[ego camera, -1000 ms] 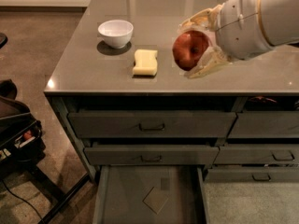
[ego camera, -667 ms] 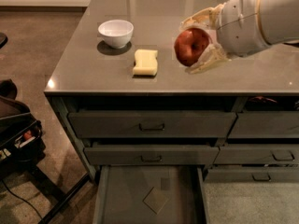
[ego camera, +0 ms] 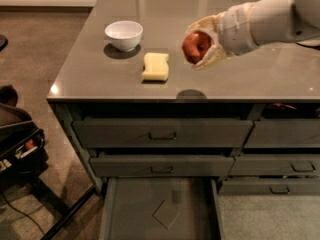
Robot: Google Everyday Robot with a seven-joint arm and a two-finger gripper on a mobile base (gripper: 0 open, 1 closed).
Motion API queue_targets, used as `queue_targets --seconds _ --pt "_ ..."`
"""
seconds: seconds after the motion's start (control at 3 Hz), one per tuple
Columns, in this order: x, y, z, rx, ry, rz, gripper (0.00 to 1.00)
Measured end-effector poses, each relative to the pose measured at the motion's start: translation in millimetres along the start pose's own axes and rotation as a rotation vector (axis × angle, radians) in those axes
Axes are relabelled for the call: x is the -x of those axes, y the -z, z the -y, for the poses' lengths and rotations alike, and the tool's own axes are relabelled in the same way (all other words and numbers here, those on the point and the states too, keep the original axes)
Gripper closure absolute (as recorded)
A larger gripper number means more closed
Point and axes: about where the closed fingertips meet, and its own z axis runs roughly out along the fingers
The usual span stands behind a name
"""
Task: Pick apple from bottom drawer and place on counter
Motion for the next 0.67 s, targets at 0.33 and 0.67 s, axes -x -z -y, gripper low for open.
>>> queue_targets --seconds 0.33,0.67 --pt "-37.3 -49.8 -6.0 0.056 -0.04 0.024 1.0" --pt "-66.7 -89.9 -5.4 0.125 -0.038 0.029 1.0"
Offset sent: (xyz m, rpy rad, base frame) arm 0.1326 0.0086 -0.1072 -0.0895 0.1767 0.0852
